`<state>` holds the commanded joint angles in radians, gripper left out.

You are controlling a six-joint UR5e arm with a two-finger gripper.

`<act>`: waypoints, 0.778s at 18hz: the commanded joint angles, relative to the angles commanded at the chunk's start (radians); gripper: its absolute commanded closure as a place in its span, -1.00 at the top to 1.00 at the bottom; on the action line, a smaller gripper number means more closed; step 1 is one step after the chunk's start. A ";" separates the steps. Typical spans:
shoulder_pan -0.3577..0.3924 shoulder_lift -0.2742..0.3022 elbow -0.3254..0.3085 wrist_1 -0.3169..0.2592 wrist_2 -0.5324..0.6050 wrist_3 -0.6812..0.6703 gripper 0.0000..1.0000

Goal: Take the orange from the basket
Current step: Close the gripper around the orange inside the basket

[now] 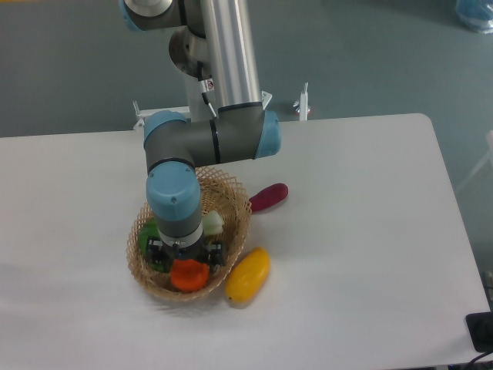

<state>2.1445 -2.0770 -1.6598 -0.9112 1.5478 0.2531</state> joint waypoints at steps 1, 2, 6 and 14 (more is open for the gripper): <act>0.000 -0.002 0.000 0.000 0.000 0.002 1.00; 0.000 -0.002 0.000 0.002 0.000 0.003 1.00; 0.000 -0.011 0.000 0.005 0.002 0.003 1.00; 0.000 -0.012 0.006 0.006 0.021 0.006 0.48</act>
<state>2.1445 -2.0893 -1.6536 -0.9050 1.5692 0.2592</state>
